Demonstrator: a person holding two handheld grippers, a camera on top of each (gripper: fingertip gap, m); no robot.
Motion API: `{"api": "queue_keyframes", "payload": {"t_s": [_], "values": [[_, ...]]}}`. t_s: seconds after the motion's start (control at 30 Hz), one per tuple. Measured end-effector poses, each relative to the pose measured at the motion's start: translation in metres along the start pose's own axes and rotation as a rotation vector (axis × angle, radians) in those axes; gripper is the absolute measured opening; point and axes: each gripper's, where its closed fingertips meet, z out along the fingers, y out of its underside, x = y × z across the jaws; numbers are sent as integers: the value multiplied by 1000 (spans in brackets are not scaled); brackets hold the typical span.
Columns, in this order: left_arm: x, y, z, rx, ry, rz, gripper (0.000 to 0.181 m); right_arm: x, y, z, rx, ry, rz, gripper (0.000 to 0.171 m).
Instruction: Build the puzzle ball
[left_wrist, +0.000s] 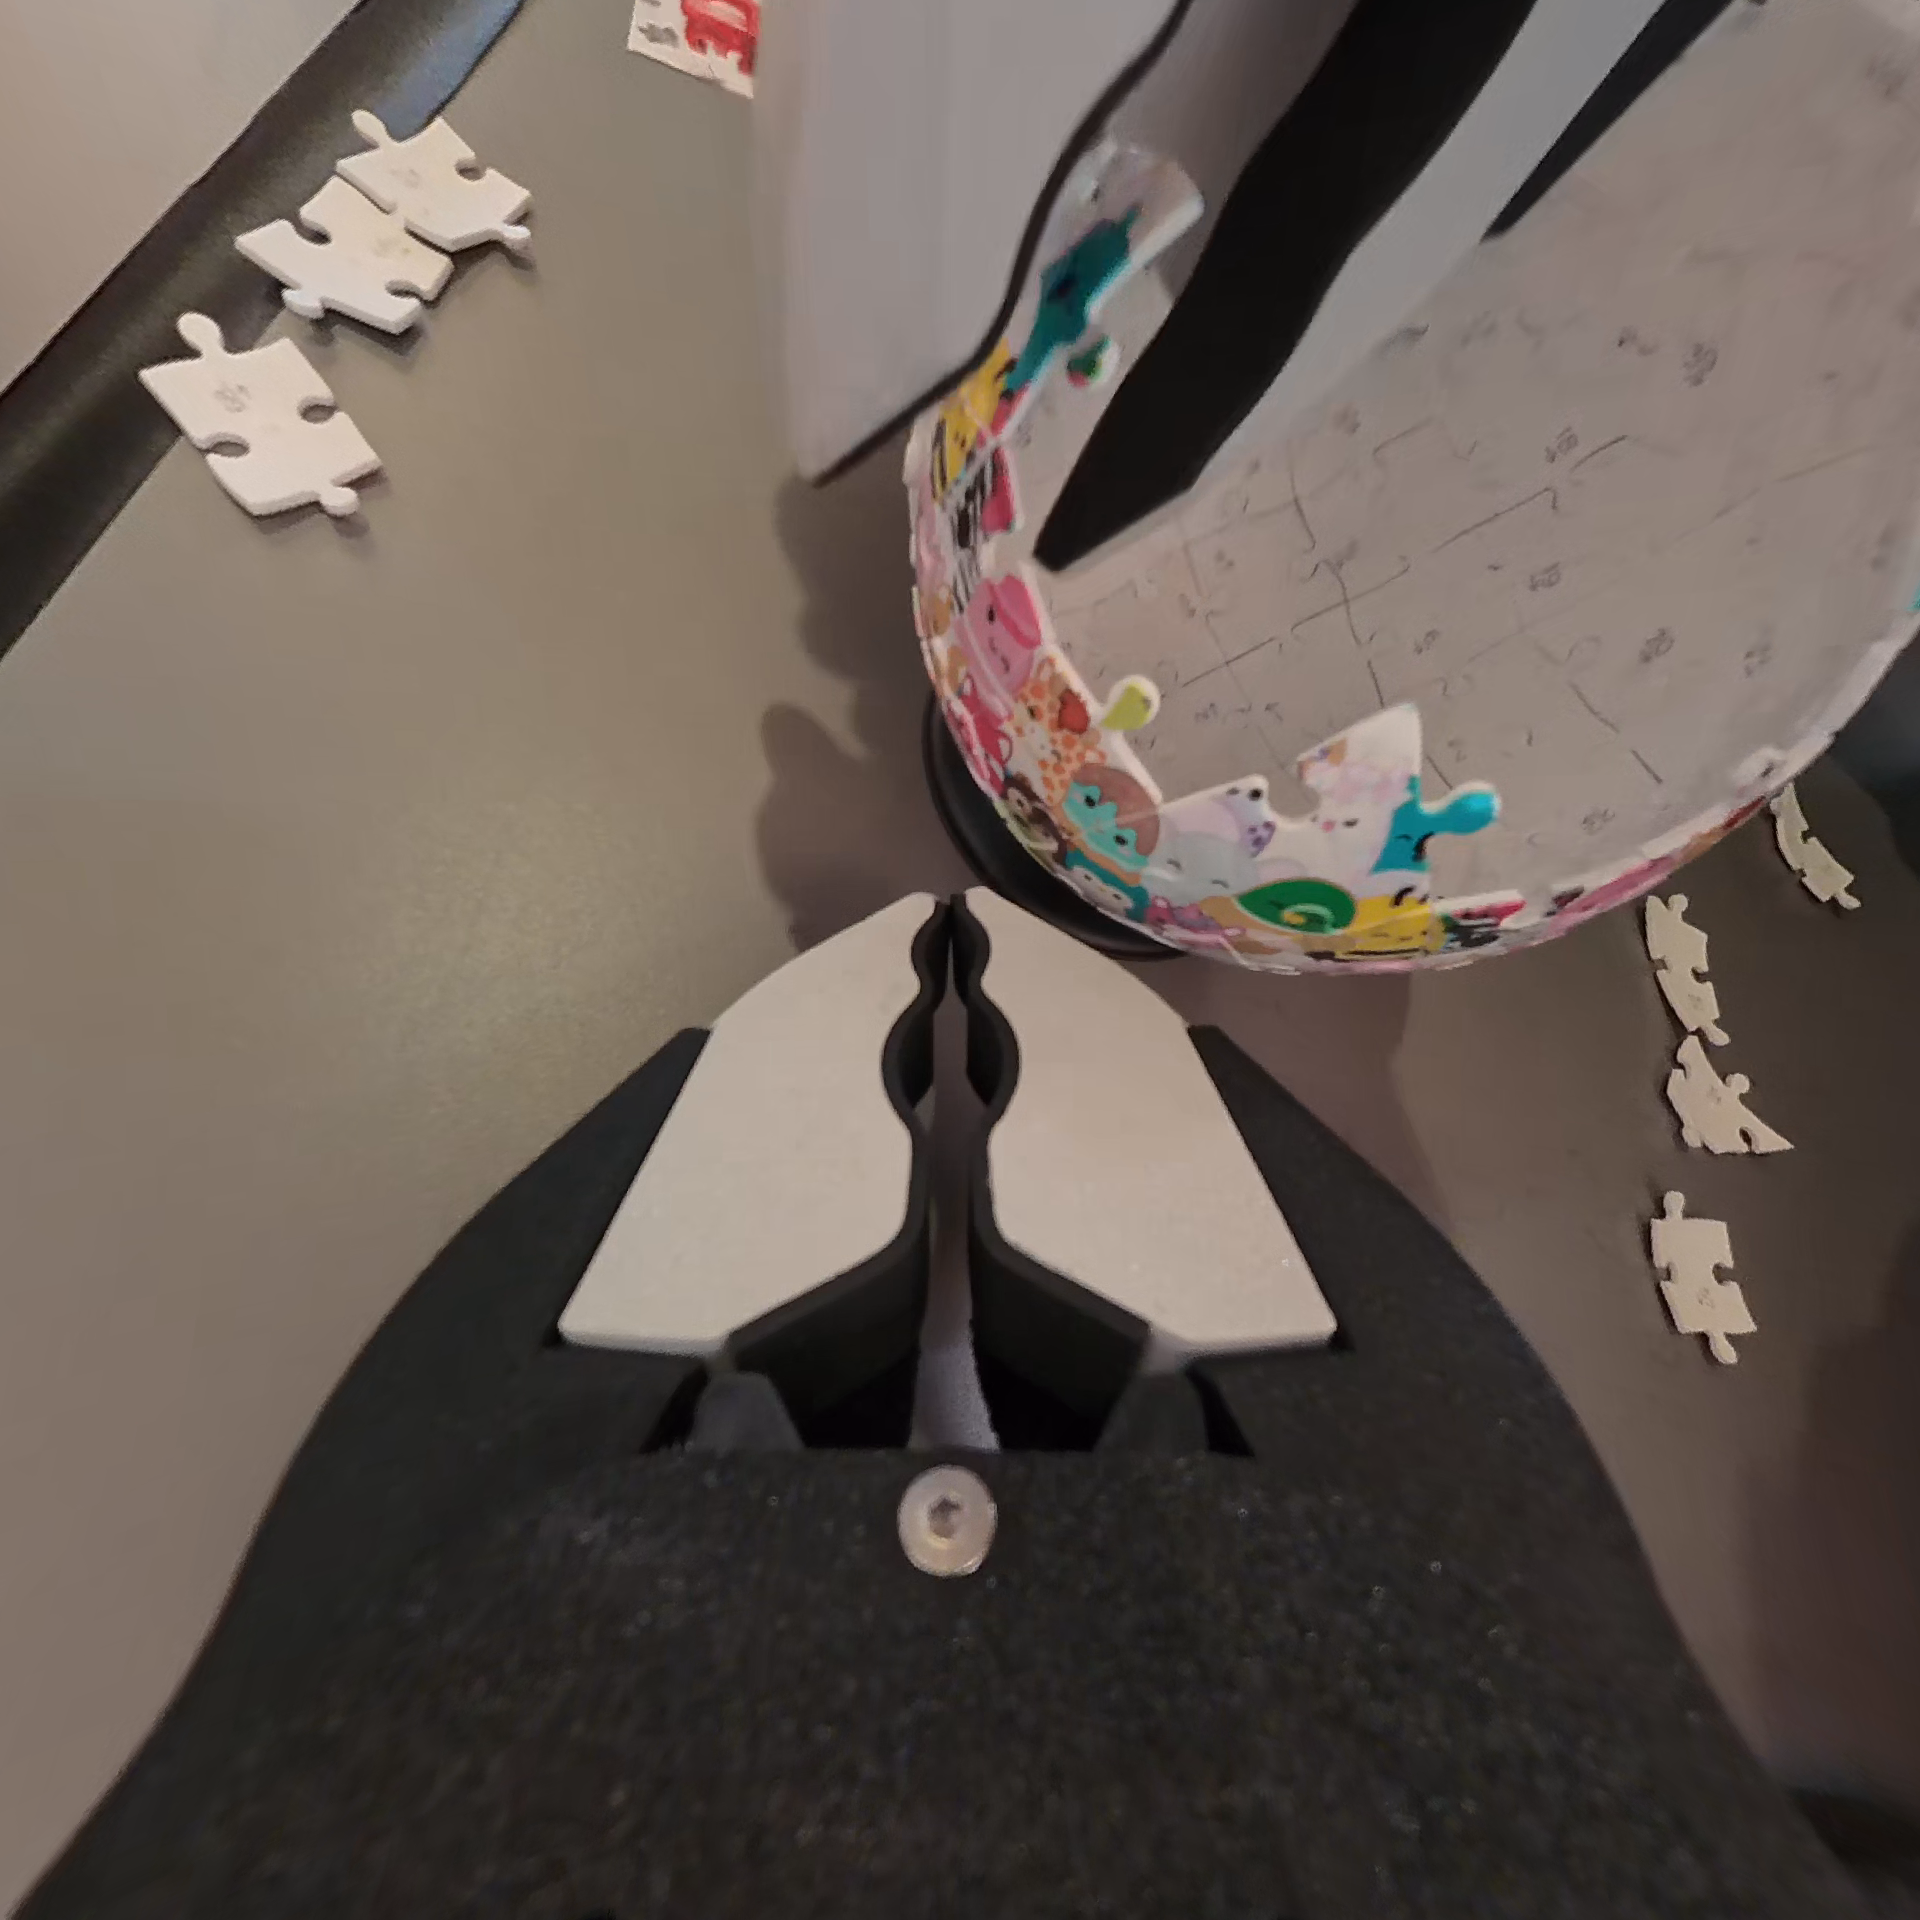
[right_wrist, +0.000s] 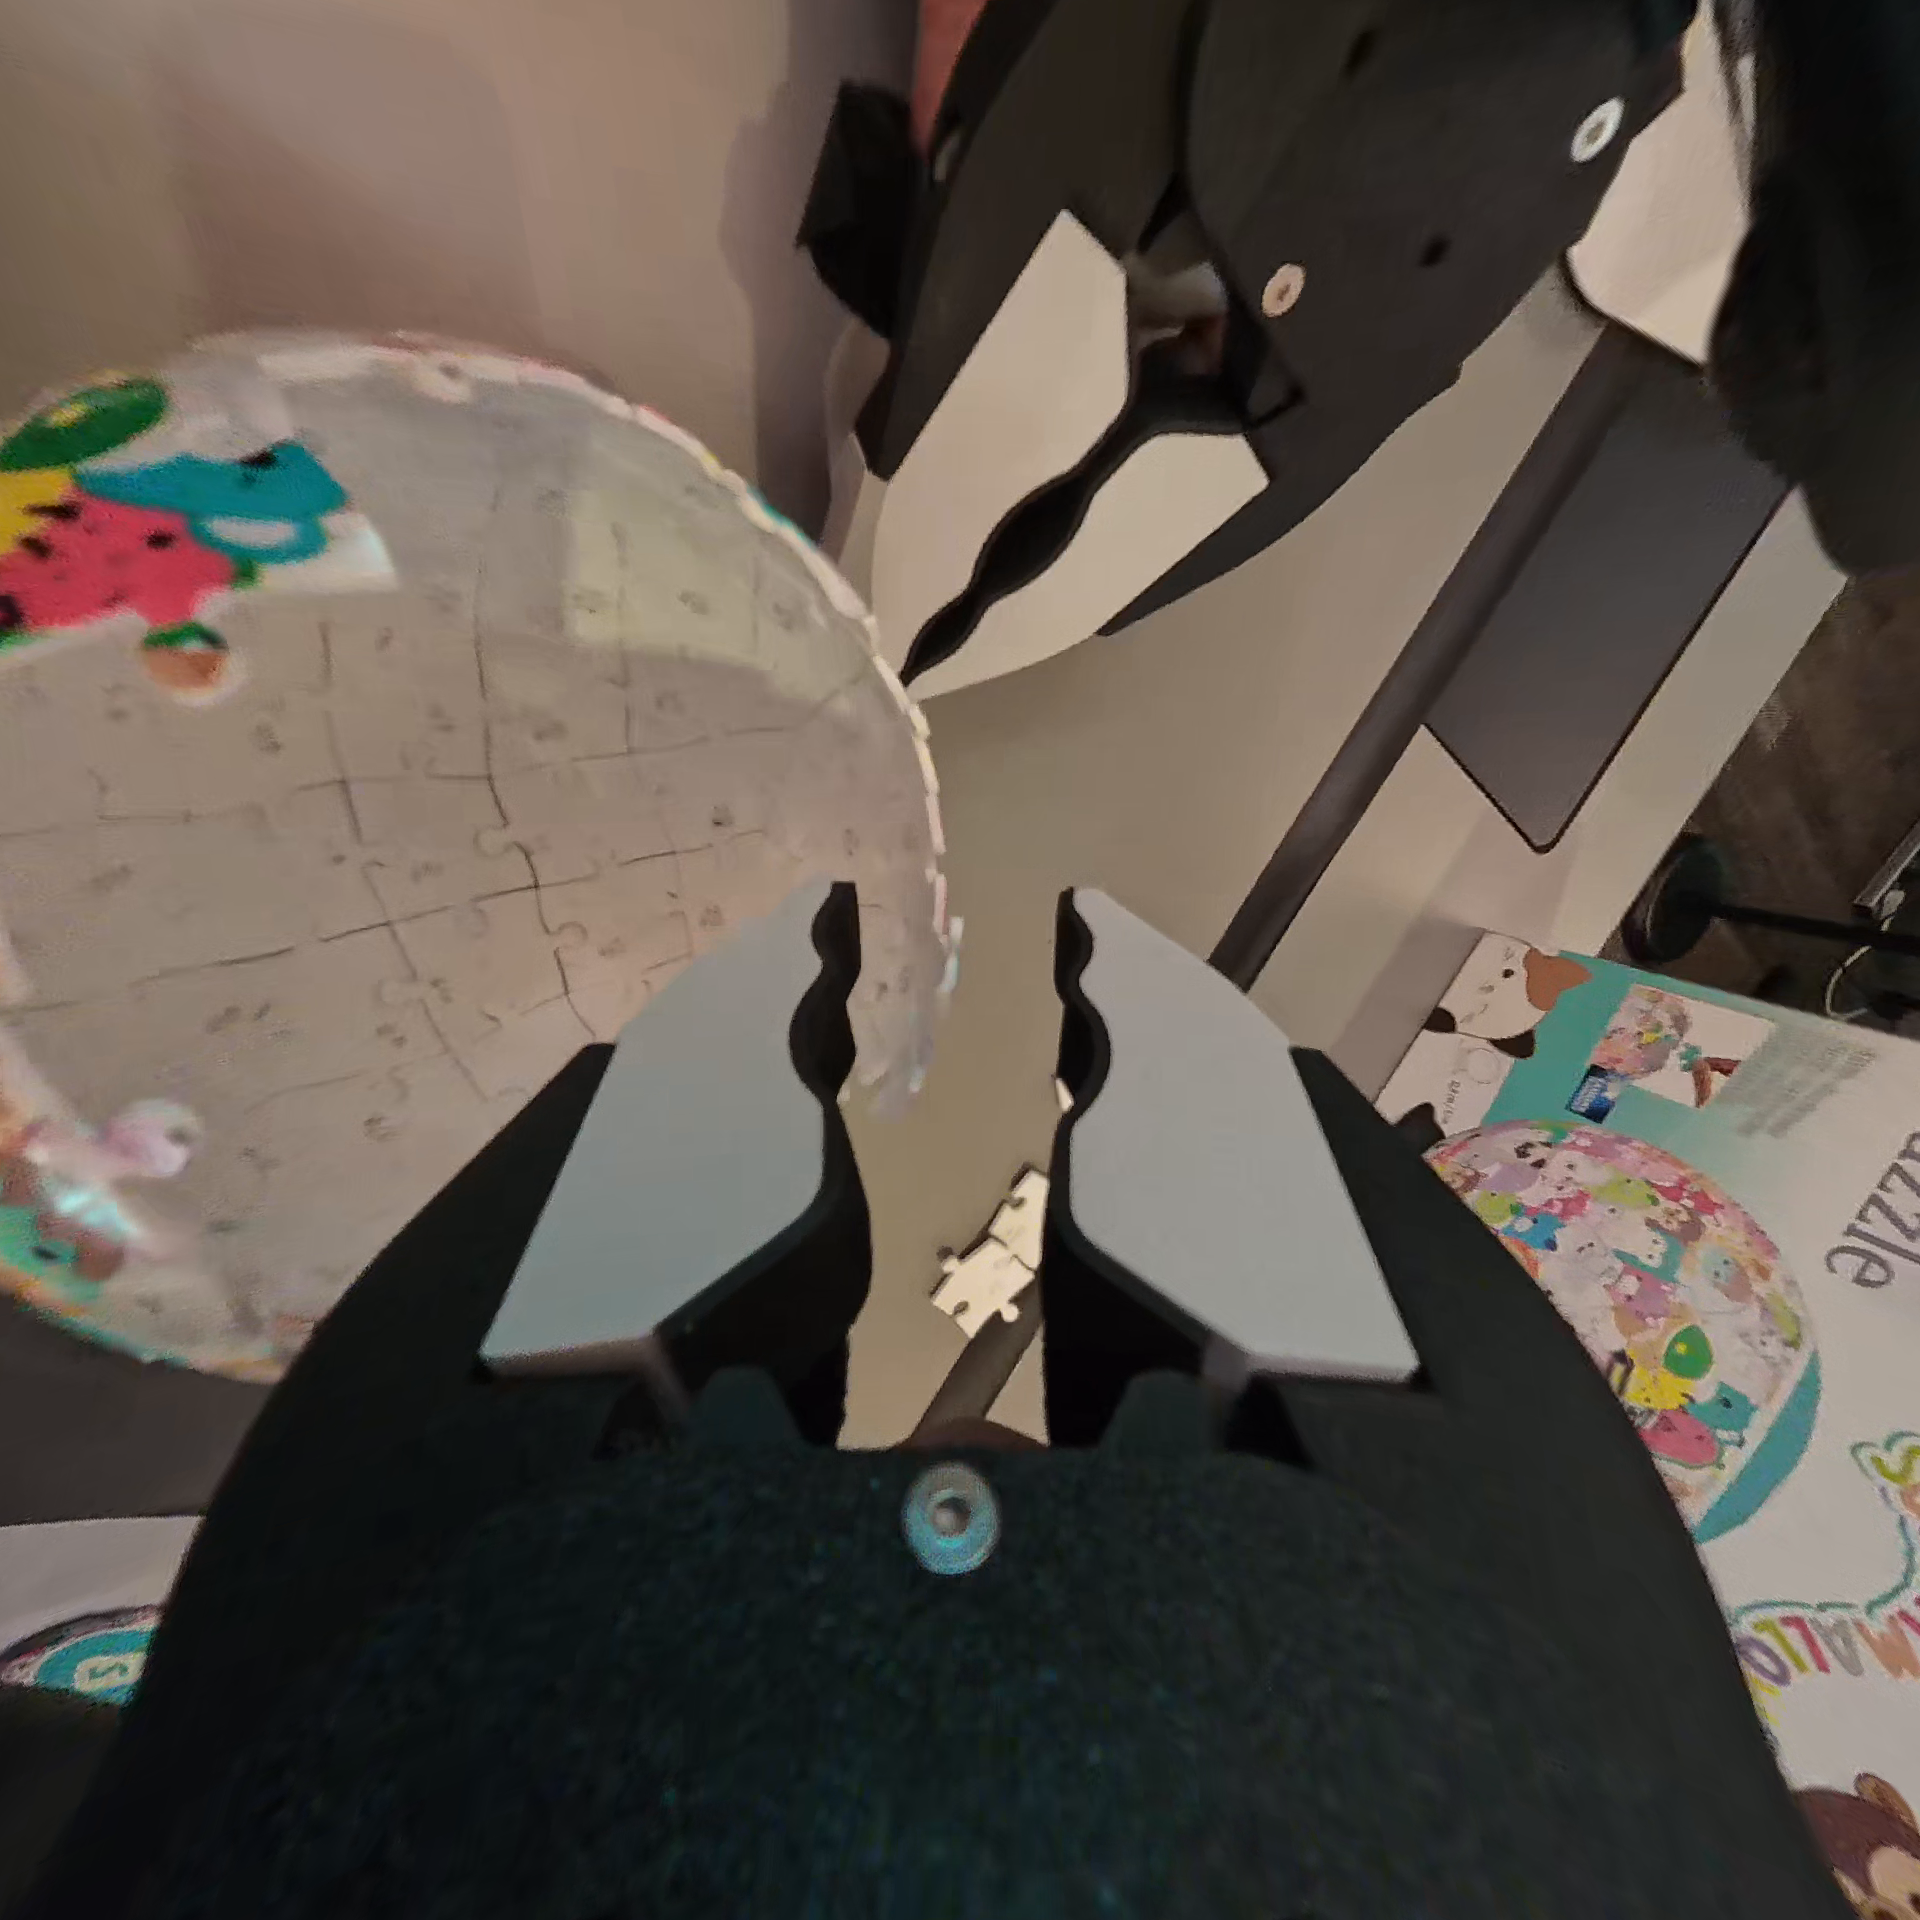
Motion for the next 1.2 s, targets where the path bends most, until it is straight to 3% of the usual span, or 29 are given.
{"api": "queue_keyframes", "payload": {"t_s": [0.17,0.33,0.53,0.73,0.93,1.2], "values": [[2,1,2,-14,21,-3,0,3,0,1,-32,-1,-32,30],[8,2,-6,9,78,-37,0,4,-5,-6,-116,-212,91,30],[29,22,-50,182,-7,-86,0,-9,-13,-6,-85,-336,59,25],[82,41,-80,327,96,-141,0,-3,-11,4,-116,-351,22,23],[104,54,-79,283,155,-110,0,-15,2,13,-182,-522,105,22],[106,57,-73,243,159,-103,1,-15,0,13,-195,-498,33,9]]}}
